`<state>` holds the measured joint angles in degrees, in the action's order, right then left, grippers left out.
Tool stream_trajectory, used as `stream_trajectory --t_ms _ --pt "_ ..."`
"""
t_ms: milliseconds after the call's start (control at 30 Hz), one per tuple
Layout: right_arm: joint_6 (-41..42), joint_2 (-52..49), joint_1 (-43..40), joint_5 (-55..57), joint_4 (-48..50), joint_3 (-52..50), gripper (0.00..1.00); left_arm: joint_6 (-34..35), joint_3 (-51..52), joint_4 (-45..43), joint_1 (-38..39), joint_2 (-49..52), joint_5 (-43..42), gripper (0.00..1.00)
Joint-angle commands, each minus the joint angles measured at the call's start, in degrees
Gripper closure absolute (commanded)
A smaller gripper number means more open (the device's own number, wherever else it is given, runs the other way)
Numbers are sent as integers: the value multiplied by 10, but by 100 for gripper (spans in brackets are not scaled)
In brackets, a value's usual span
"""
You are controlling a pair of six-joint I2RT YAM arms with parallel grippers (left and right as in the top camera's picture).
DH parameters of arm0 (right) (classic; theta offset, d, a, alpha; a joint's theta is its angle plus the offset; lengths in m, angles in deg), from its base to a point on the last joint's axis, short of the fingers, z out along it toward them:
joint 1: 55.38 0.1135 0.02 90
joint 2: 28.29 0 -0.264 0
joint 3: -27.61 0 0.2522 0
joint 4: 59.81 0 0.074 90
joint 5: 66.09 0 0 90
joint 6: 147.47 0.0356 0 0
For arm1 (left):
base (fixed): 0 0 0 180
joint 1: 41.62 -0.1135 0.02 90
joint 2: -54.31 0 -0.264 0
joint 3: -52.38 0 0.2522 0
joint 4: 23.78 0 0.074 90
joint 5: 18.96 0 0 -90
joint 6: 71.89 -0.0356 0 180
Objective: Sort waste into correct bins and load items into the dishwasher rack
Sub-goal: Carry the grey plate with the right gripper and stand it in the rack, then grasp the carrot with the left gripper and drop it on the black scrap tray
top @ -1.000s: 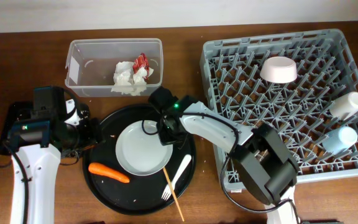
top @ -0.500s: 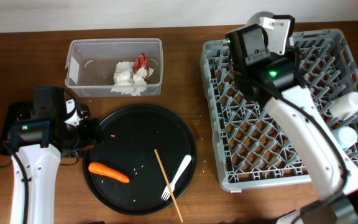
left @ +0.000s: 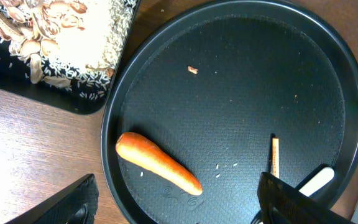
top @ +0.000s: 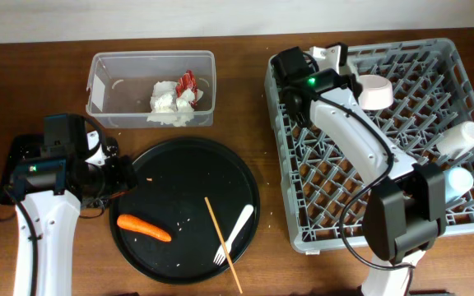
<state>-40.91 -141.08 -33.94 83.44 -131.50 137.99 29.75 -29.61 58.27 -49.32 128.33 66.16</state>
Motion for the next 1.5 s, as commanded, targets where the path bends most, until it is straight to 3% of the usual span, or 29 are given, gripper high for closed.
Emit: stream_trajectory --t_ms 0,33,133,200,367,500,533,567,600,700,833,967,1033,1067,1233,1367,1467 --pt "15 -4 38 -95 3 3 90 4 -1 -1 -3 -1 -1 18" --pt "15 -4 53 -114 3 4 87 6 -1 -1 -3 -1 -3 18" --pt "15 -4 116 -145 -2 5 38 6 -1 -1 -3 -1 -2 18" --pt "15 7 133 -146 -16 5 31 5 -1 0 -3 -1 -2 18" --pt "57 137 122 -157 -78 5 30 5 -1 0 -3 -1 -2 18" --pt "95 266 -13 -355 -144 5 24 6 0 19 -3 -1 -2 18" --pt "94 282 -66 -429 -169 5 18 21 3 30 -3 -1 -2 18" --pt "83 288 -127 -490 -205 5 15 72 16 47 -3 -1 -3 8" --pt "66 288 -158 -513 -227 5 15 123 36 60 -3 -1 -3 4" --pt "35 287 -237 -521 -276 0 13 191 116 62 -3 -1 -43 1" --pt "27 287 -263 -521 -293 -1 13 192 278 -93 -3 -1 -121 5" --pt "23 287 -263 -523 -297 -1 13 216 325 -192 -3 -1 -117 6" --pt "23 287 -263 -525 -300 -1 13 234 327 -216 -3 -1 -116 10" --pt "23 287 -263 -525 -302 -1 13 240 327 -216 -3 2 -114 20" --pt "21 287 -263 -525 -311 -1 13 266 327 -232 -3 37 -88 25" --pt "21 287 -263 -525 -315 -1 13 266 328 -240 -3 88 -75 52" --pt "18 287 -263 -525 -315 -1 13 265 325 -240 -3 91 -87 66"
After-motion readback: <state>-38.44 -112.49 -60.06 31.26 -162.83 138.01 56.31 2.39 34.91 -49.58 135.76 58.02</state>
